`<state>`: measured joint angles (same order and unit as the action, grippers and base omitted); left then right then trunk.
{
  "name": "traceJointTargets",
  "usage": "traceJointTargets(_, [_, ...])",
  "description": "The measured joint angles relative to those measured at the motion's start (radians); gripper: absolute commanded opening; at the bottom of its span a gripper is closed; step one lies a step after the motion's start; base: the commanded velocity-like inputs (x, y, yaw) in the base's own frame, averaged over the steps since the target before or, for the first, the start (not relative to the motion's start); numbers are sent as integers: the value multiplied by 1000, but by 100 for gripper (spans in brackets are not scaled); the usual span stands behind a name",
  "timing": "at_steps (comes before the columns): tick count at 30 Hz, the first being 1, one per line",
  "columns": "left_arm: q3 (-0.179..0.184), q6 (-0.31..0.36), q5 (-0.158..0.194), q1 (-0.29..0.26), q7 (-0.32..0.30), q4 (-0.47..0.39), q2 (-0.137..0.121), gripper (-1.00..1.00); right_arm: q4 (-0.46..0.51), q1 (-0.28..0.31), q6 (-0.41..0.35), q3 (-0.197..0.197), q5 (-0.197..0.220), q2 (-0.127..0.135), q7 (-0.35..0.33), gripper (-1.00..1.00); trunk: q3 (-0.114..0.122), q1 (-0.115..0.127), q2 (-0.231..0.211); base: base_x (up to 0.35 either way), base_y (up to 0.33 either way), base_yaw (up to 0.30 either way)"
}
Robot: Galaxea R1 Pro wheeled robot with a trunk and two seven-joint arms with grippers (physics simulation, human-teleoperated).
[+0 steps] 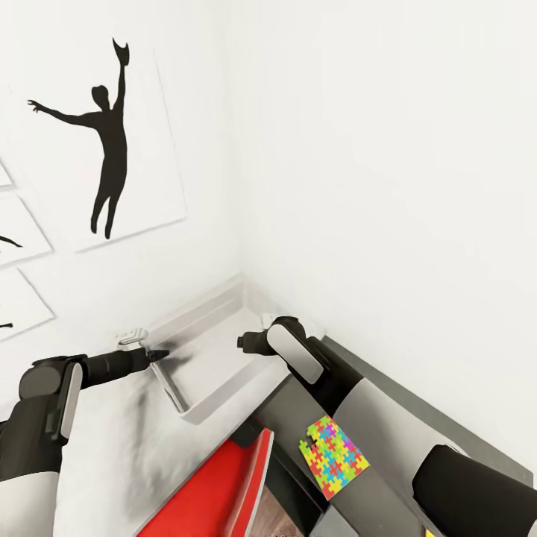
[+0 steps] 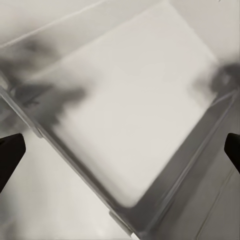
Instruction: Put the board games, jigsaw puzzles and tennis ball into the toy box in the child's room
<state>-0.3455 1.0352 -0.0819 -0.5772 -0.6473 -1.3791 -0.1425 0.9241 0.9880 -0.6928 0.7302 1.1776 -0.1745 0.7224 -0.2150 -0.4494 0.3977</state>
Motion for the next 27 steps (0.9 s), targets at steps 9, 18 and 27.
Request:
traceJointTargets(9, [1,1,0,0,0,0,5,100,0,0,0,0,0,0,0,100,-15,0,0,0,0,0])
traceJointTargets(18, [2,0,-1,0,1,0,20,100,0,0,0,0,0,0,0,100,-29,0,0,0,0,0])
traceJointTargets(27, [0,-1,-4,0,9,0,21,100,0,0,0,0,0,0,0,100,-44,0,0,0,0,0])
